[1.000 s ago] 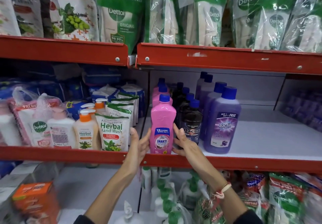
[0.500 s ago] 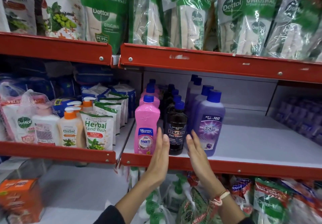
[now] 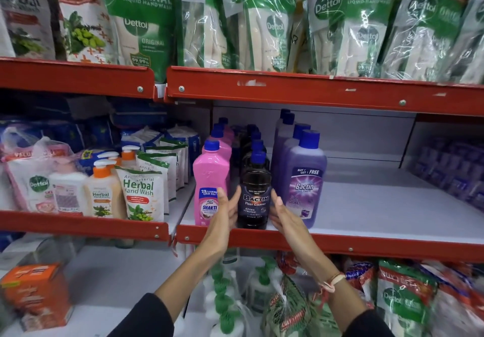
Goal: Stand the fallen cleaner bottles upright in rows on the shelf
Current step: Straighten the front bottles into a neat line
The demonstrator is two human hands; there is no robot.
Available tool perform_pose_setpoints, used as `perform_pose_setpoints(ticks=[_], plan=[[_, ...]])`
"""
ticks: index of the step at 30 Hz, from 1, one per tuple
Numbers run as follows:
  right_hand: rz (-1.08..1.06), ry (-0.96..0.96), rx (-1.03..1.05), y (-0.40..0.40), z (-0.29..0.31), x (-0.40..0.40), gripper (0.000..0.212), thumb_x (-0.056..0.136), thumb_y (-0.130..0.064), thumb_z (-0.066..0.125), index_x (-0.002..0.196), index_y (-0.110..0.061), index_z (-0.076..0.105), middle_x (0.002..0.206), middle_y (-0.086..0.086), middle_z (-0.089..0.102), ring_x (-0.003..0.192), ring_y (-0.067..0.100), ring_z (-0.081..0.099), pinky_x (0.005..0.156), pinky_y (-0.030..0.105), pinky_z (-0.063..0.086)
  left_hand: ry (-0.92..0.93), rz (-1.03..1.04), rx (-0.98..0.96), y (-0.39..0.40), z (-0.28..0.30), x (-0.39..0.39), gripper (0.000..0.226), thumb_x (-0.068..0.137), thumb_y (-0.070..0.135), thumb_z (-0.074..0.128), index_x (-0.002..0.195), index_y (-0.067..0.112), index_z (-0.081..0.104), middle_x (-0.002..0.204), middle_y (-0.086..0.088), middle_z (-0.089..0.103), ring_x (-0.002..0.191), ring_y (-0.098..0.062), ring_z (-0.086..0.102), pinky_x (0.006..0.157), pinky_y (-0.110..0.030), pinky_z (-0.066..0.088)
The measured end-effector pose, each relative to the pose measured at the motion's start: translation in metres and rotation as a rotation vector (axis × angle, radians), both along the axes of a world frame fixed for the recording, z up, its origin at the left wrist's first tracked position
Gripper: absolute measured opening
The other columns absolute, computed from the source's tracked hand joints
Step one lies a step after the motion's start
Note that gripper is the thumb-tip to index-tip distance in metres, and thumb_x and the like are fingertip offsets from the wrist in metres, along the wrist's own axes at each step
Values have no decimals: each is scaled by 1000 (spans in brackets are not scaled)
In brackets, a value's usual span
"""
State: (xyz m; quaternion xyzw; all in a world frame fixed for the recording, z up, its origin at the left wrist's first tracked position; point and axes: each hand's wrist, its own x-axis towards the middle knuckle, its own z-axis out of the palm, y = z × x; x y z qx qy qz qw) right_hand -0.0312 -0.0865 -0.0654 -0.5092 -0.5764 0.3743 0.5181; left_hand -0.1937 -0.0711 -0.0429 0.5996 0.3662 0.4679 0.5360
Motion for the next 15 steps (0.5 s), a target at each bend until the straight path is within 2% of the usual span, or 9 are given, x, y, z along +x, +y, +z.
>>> perform_pose_setpoints(ticks=[2,3,4,5,6,7,9,12,15], plan=[[4,-2,5,-6,0,0,62,82,-77,32,139,-53,31,154,-4,38,137,11,42,119,42,29,-32,5,-34,0,0,-4,96,64,77,3,143,30,33,150,-22,33,140,-33,34,118,-44,21],[2,0,7,-8,1,0,62,83,-76,32,141,-52,32,153,-2,40,136,11,44,118,42,30,-33,2,-38,3,-3,-6,104,57,85,6,141,31,37,142,-19,48,131,-29,47,115,-41,29],[-2,7,5,-10,2,1,62,85,-73,31,142,-48,32,152,0,42,134,12,46,118,40,32,-31,3,-44,5,-5,-9,113,49,93,9,140,32,39,125,-11,61,113,-19,57,105,-33,37],[-5,20,2,-12,3,2,62,87,-69,30,144,-44,33,150,3,44,132,13,48,117,38,33,-30,-4,-53,6,-7,-12,119,44,97,12,140,32,40,108,-3,61,98,-13,55,96,-28,38],[-4,33,1,-13,5,2,61,89,-66,29,145,-41,33,149,5,45,130,14,50,115,35,35,-25,-10,-64,6,-7,-13,116,48,95,10,140,31,40,109,-3,60,98,-13,55,95,-28,38],[-1,40,0,-15,7,2,59,91,-64,28,145,-40,33,148,7,46,129,15,51,114,33,36,-13,-7,-72,5,-7,-12,108,58,89,4,141,29,39,126,-9,59,114,-19,55,103,-31,36],[3,39,-1,-17,9,2,57,92,-62,27,145,-40,33,147,8,47,128,15,52,112,31,37,-5,5,-78,2,-7,-11,98,67,74,-6,142,29,37,149,-18,38,137,-27,40,116,-37,27],[3,30,-12,-17,8,3,58,93,-62,26,146,-40,31,149,7,45,129,15,50,113,31,36,-21,18,-83,-3,-5,-10,94,71,71,-5,141,26,39,151,-17,35,139,-27,37,117,-38,25],[12,40,-22,-18,7,6,60,92,-63,27,147,-39,30,148,7,46,130,16,51,113,34,37,-39,94,-41,-9,-9,-7,92,71,72,6,138,21,45,146,-9,45,132,-25,47,116,-40,31]])
